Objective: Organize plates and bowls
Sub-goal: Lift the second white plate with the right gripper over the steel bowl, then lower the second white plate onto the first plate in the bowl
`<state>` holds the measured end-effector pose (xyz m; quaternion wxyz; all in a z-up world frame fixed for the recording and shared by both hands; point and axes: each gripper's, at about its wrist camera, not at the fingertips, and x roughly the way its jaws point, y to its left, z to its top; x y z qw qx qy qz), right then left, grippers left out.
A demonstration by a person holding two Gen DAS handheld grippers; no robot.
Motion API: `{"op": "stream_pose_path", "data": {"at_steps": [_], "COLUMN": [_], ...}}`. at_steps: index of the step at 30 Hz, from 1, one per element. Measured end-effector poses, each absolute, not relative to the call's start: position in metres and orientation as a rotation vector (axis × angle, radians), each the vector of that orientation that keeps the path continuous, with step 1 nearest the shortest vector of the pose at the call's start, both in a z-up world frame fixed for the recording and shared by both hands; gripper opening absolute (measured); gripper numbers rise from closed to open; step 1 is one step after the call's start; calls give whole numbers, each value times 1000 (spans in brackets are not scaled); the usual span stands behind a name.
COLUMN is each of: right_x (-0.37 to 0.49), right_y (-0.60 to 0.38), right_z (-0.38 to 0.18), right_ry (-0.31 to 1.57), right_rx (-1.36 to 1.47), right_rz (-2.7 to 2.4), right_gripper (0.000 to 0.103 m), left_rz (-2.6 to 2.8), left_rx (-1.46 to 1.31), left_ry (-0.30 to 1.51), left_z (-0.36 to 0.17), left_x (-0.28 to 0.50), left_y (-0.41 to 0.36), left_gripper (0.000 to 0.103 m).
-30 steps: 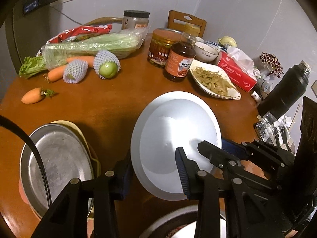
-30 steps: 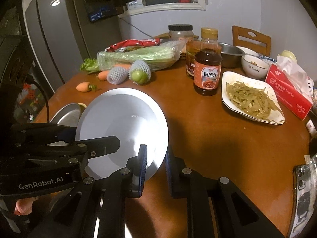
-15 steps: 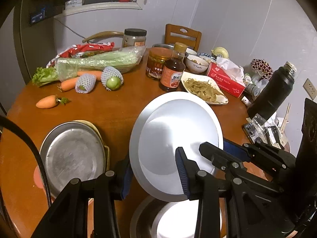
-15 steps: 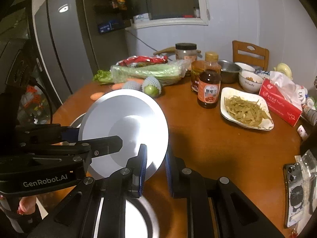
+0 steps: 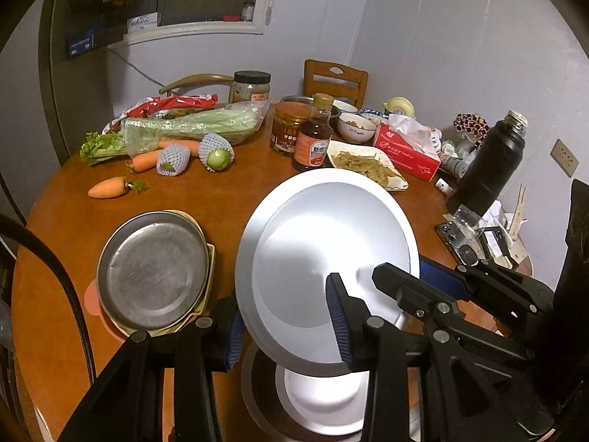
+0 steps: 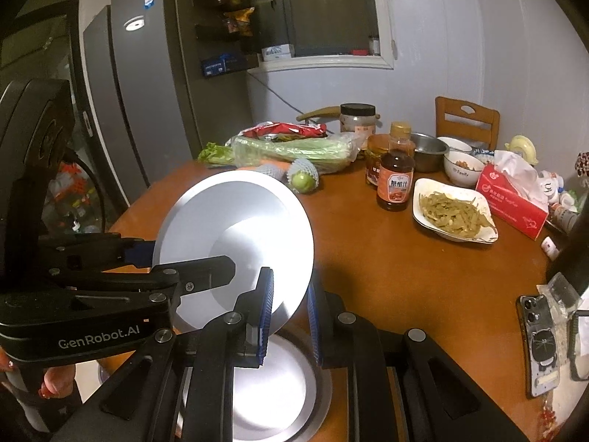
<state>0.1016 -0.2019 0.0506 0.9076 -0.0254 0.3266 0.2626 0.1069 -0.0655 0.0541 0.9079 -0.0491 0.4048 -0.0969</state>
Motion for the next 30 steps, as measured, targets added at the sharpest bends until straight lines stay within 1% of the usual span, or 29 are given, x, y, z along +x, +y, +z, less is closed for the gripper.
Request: {"op": "stream_pose_path", "data": {"at_steps": [8, 19, 30], "right_x": [74, 46, 38], "right_y": [-206, -218, -221], "right_z": [53, 35, 18], "right_ry": [660, 701, 749], "right_rx": [-51, -47, -38], "right_rz": [538, 519, 516], "right_gripper": [20, 20, 20], "left_rz": [-210, -222, -202], "left_rx": [-82, -45, -7], "left_ry": [830, 870, 915], "left_z": [56, 37, 19], "left_x": [82, 60, 53], "left_y": [-71, -86, -92], "left_gripper": [40, 40, 40]}}
